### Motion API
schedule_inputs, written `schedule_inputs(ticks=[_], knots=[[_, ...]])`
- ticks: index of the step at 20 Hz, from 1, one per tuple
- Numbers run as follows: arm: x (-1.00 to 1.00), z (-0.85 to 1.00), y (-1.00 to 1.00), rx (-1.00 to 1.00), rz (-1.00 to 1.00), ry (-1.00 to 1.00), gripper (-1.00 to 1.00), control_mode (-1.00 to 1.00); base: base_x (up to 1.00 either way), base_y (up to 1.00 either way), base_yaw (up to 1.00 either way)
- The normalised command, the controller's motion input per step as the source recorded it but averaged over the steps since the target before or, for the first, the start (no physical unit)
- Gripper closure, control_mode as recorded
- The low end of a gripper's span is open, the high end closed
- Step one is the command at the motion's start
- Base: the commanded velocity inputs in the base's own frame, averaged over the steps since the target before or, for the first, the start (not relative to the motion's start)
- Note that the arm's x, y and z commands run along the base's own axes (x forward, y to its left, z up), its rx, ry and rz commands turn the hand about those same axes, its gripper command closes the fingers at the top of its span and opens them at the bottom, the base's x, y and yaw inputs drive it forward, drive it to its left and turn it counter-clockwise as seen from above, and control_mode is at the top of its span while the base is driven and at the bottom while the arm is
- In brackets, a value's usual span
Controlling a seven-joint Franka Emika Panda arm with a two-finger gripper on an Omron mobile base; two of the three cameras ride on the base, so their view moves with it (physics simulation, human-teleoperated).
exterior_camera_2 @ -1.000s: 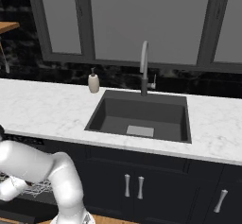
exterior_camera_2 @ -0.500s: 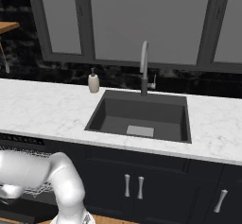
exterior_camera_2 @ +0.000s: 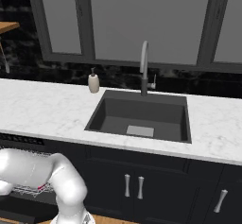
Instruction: Pick up the cup and bowl from the counter, place them in the dishwasher, and close the dishwasher door.
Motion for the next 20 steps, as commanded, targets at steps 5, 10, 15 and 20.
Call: schedule_inputs(ticks=[5, 10, 15, 20], knots=[[-0.27, 0.67, 0.04, 0.22, 0.01, 0.12, -1.00, -1.00, 0.00, 0.00, 0.00], [-0.90, 0.53, 0.26, 0.10, 0.04, 0.00, -1.00, -1.00, 0.00, 0.00, 0.00], [-0.90, 0.58, 0.43, 0.01, 0.12, 0.02, -1.00, -1.00, 0.00, 0.00, 0.00], [-0.38, 1.00, 0.37, 0.00, 0.04, 0.09, -1.00, -1.00, 0.00, 0.00, 0.00]])
